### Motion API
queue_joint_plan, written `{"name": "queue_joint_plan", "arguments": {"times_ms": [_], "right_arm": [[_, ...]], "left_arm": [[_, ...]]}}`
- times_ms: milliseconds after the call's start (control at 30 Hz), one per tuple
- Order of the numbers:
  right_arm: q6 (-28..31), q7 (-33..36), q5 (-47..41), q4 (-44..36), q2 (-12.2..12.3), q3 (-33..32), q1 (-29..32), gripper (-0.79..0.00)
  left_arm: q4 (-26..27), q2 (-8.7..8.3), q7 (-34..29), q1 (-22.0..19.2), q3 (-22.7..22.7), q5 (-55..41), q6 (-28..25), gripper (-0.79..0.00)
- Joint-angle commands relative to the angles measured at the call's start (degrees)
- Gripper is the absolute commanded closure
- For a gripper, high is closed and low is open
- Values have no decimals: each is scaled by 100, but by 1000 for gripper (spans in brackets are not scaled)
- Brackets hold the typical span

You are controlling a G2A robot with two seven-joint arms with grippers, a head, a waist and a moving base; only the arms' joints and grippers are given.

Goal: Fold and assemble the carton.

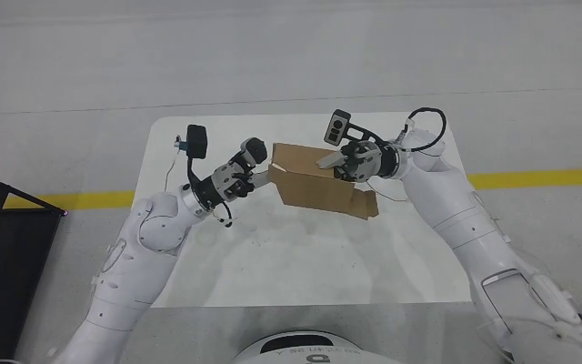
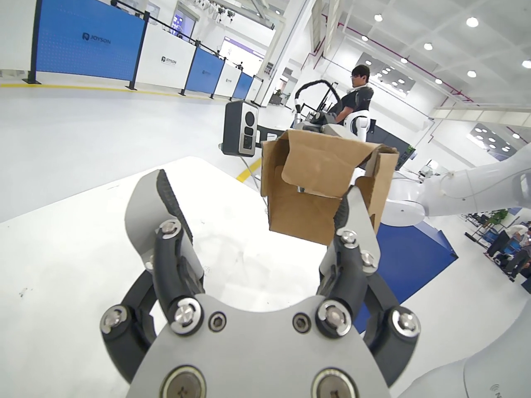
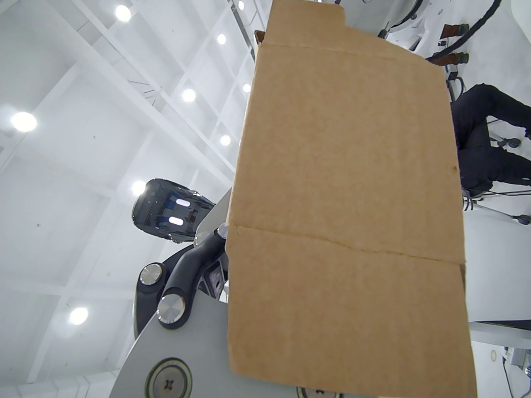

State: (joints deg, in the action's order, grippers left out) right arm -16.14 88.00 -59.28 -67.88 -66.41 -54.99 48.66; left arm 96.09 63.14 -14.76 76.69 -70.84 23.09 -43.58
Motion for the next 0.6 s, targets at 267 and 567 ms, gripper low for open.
{"name": "queue_joint_plan", "arguments": {"times_ms": [267, 567], "right_arm": [[-14, 0, 55, -18, 11, 57, -2, 0], [-44, -30, 384, -49, 52, 252, -74, 0]], "left_arm": [[49, -9, 196, -6, -245, -138, 55, -619], [117, -8, 116, -43, -257, -114, 92, -616]]}}
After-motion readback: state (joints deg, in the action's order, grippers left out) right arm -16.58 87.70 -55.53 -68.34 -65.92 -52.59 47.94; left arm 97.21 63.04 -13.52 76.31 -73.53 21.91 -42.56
